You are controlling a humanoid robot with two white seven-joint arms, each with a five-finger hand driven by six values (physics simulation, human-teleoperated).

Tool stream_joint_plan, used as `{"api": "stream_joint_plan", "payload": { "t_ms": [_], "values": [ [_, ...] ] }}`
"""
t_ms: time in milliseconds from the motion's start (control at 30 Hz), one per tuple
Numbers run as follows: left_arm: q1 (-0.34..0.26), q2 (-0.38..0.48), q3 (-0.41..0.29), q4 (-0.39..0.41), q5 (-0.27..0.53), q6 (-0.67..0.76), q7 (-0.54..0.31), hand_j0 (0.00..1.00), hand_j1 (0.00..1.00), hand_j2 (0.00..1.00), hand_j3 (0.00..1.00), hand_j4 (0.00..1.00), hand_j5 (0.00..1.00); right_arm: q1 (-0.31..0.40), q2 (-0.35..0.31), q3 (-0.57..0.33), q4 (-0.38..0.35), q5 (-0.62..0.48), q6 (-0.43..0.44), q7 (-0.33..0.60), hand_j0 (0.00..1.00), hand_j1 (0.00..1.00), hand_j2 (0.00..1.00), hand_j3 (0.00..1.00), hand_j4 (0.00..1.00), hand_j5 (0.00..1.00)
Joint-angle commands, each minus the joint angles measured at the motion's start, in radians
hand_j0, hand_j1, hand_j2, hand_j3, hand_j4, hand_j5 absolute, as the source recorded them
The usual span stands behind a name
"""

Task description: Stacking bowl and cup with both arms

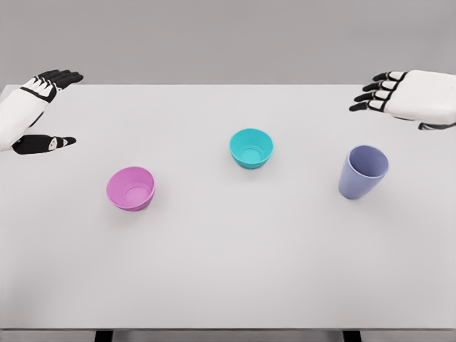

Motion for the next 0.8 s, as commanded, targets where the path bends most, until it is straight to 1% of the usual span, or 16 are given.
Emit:
{"api": "stream_joint_plan", "payload": {
  "t_ms": [0, 100, 133, 167, 200, 233, 300, 367, 400, 467, 533, 567, 600, 667, 733, 767],
  "values": [
    [0.000, 0.001, 0.000, -0.001, 0.006, 0.000, 0.001, 1.00, 1.00, 1.00, 1.00, 1.00, 1.00, 0.000, 0.008, 0.001, -0.006, -0.005, 0.002, 0.009, 1.00, 1.00, 1.00, 1.00, 1.00, 1.00],
    [0.000, 0.002, 0.001, -0.001, 0.018, 0.000, 0.007, 1.00, 1.00, 1.00, 1.00, 1.00, 1.00, -0.003, 0.008, -0.004, -0.014, -0.086, 0.002, 0.009, 1.00, 1.00, 1.00, 1.00, 1.00, 1.00],
    [0.005, 0.005, 0.009, -0.040, 0.006, 0.000, 0.001, 1.00, 1.00, 1.00, 1.00, 1.00, 1.00, -0.009, -0.003, -0.034, -0.011, -0.160, 0.002, 0.009, 1.00, 1.00, 1.00, 1.00, 1.00, 1.00],
    [0.008, 0.004, 0.012, -0.038, -0.006, 0.000, 0.001, 1.00, 1.00, 1.00, 1.00, 1.00, 1.00, -0.032, -0.024, -0.053, 0.005, -0.184, 0.002, 0.009, 1.00, 1.00, 1.00, 1.00, 1.00, 1.00],
    [0.006, 0.008, 0.013, -0.032, -0.011, 0.000, -0.001, 1.00, 1.00, 1.00, 1.00, 1.00, 1.00, -0.058, -0.068, -0.048, 0.000, -0.200, 0.002, 0.009, 1.00, 1.00, 1.00, 1.00, 1.00, 1.00],
    [0.003, 0.013, 0.015, -0.028, -0.012, 0.000, -0.001, 1.00, 1.00, 1.00, 1.00, 1.00, 1.00, -0.055, -0.119, -0.033, -0.006, -0.247, 0.002, 0.009, 1.00, 1.00, 1.00, 1.00, 1.00, 1.00],
    [0.005, 0.024, 0.012, -0.040, -0.009, 0.000, -0.002, 1.00, 1.00, 1.00, 1.00, 1.00, 1.00, -0.060, -0.136, 0.033, -0.024, -0.365, 0.002, 0.009, 1.00, 1.00, 1.00, 1.00, 1.00, 1.00],
    [-0.011, 0.038, 0.015, -0.074, -0.020, 0.000, -0.004, 1.00, 1.00, 1.00, 1.00, 1.00, 1.00, -0.051, -0.148, 0.125, -0.104, -0.381, 0.002, 0.009, 1.00, 1.00, 1.00, 1.00, 1.00, 1.00],
    [-0.018, 0.045, 0.015, -0.074, -0.053, 0.000, -0.004, 1.00, 1.00, 1.00, 1.00, 1.00, 1.00, -0.049, -0.174, 0.130, -0.106, -0.378, 0.002, 0.009, 1.00, 1.00, 1.00, 1.00, 1.00, 1.00],
    [-0.012, 0.048, 0.010, -0.084, -0.072, 0.000, -0.002, 1.00, 1.00, 1.00, 1.00, 1.00, 1.00, -0.049, -0.171, 0.125, -0.104, -0.376, 0.002, 0.009, 1.00, 1.00, 1.00, 1.00, 1.00, 1.00],
    [-0.020, 0.088, 0.009, -0.104, -0.109, 0.000, -0.012, 1.00, 1.00, 1.00, 1.00, 1.00, 1.00, -0.051, -0.168, 0.133, -0.104, -0.376, 0.002, 0.009, 1.00, 1.00, 1.00, 1.00, 1.00, 1.00],
    [-0.034, 0.097, 0.007, -0.113, -0.124, 0.000, -0.044, 1.00, 1.00, 1.00, 1.00, 1.00, 1.00, -0.051, -0.167, 0.136, -0.104, -0.376, 0.002, 0.009, 1.00, 1.00, 1.00, 1.00, 1.00, 1.00],
    [-0.052, 0.104, 0.004, -0.117, -0.112, 0.000, -0.180, 1.00, 1.00, 1.00, 1.00, 1.00, 1.00, -0.052, -0.147, 0.144, -0.104, -0.376, 0.002, 0.009, 1.00, 1.00, 1.00, 1.00, 1.00, 1.00],
    [-0.080, 0.130, 0.000, -0.118, 0.003, 0.000, -0.475, 1.00, 1.00, 1.00, 1.00, 1.00, 1.00, -0.051, -0.121, 0.147, -0.104, -0.376, 0.002, 0.009, 1.00, 1.00, 1.00, 1.00, 1.00, 1.00],
    [-0.097, 0.146, 0.000, -0.147, 0.072, 0.000, -0.678, 1.00, 1.00, 1.00, 1.00, 1.00, 1.00, -0.052, -0.119, 0.153, -0.104, -0.376, 0.002, 0.009, 1.00, 1.00, 1.00, 1.00, 1.00, 1.00],
    [-0.106, 0.151, 0.000, -0.159, 0.095, 0.000, -0.678, 1.00, 1.00, 1.00, 1.00, 1.00, 1.00, -0.052, -0.119, 0.156, -0.104, -0.376, 0.002, 0.009, 1.00, 1.00, 1.00, 1.00, 1.00, 1.00]
  ]
}}
